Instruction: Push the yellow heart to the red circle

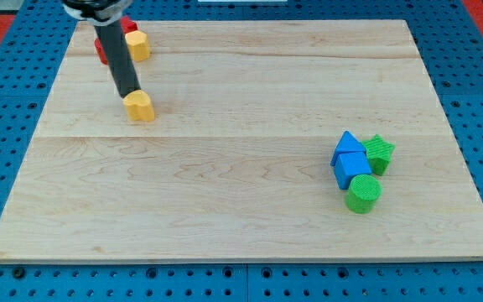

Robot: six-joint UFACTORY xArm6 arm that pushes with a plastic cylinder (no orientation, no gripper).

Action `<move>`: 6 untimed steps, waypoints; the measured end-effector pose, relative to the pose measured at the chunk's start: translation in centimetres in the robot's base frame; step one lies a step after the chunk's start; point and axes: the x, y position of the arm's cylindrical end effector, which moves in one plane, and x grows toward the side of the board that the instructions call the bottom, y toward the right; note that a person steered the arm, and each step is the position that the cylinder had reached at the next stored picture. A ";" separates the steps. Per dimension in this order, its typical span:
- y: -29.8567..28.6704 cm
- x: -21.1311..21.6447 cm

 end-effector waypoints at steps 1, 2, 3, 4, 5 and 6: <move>5.7 0.2; 6.1 3.2; 3.8 6.1; 1.9 5.3; 1.6 3.4; -0.7 1.7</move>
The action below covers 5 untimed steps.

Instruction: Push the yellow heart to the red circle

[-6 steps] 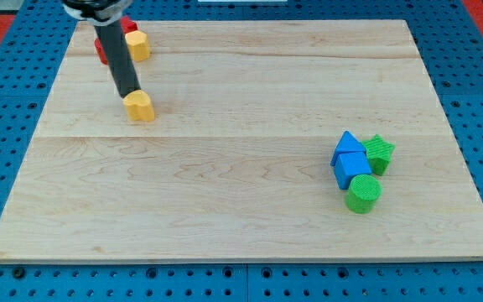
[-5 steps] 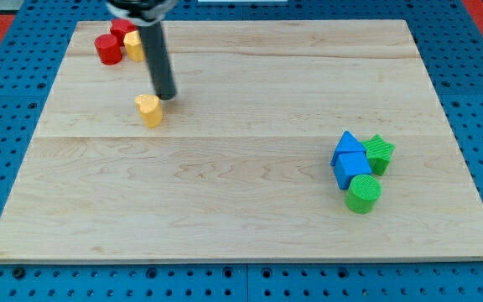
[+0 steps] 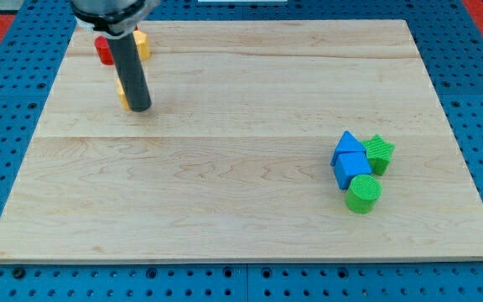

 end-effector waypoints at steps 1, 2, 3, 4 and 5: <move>-0.9 -1.3; -2.6 -1.7; -5.6 -1.7; -5.5 -2.4; -5.5 -4.1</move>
